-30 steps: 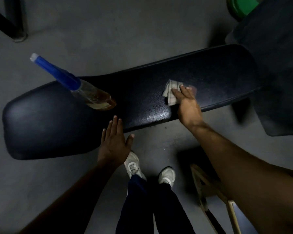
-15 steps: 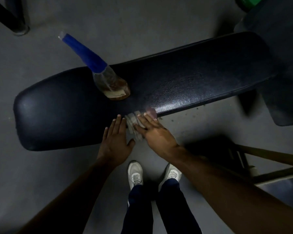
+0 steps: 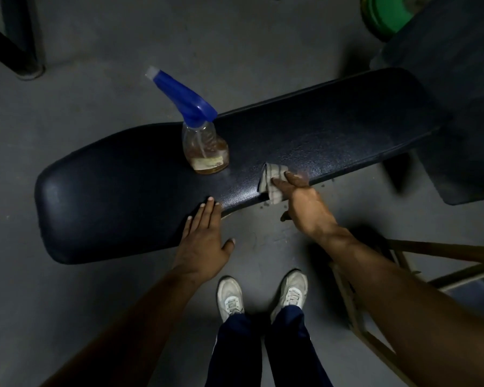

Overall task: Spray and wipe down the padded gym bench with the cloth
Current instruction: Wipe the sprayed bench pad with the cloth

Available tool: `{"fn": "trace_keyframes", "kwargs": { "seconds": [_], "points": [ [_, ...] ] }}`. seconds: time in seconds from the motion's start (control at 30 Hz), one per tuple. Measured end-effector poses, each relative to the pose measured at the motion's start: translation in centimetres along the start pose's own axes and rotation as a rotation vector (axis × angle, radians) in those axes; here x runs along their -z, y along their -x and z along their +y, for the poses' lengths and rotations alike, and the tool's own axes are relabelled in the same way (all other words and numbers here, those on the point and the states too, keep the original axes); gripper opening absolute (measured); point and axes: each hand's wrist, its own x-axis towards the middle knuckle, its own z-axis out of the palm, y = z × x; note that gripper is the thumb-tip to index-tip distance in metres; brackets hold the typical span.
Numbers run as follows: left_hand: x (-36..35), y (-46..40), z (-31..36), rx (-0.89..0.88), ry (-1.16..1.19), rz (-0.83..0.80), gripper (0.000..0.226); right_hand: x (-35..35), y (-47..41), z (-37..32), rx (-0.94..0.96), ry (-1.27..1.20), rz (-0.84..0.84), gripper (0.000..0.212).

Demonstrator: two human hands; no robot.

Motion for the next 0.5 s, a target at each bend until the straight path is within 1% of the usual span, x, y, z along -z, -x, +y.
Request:
{"fn": "trace_keyframes", "kwargs": {
  "seconds": [0.07, 0.1, 0.2, 0.27, 0.33, 0.4, 0.47, 0.5],
  "points": [
    [0.1, 0.2, -0.5, -0.002, -0.002, -0.011, 0.087, -0.1, 0.2, -0.4, 0.008, 0.029, -0.007, 0.091],
    [0.1, 0.3, -0.8, -0.004, -0.007, -0.012, 0.088, 0.2, 0.3, -0.5, 0.014, 0.034, 0.019, 0.086],
    [0.3, 0.2, -1.5, -0.006, -0.024, 0.006, 0.087, 2.2, -0.1, -0.5, 0.042, 0.022, 0.203, 0.059],
    [0.4, 0.1, -2.0, -0.001, -0.027, 0.007, 0.088, 4.2, -1.0, -0.4, 0.032, 0.035, 0.327, 0.053],
    [0.6, 0.1, -2.5, 0.005, -0.019, 0.014, 0.088, 6.2, -2.3, -0.4, 0.009, 0.054, 0.397, 0.053],
    [0.7, 0.2, -2.8, 0.007, -0.004, 0.025, 0.088, 7.9, -3.5, -0.6, -0.078, 0.05, 0.42, 0.051],
    [0.8, 0.3, -3.1, 0.013, 0.012, 0.039, 0.087, 8.6, -4.0, -1.3, -0.207, -0.007, 0.409, 0.049],
    [0.9, 0.3, -3.1, 0.018, 0.019, 0.042, 0.088, 8.5, -3.9, -1.9, -0.231, -0.042, 0.396, 0.048]
  ]
}}
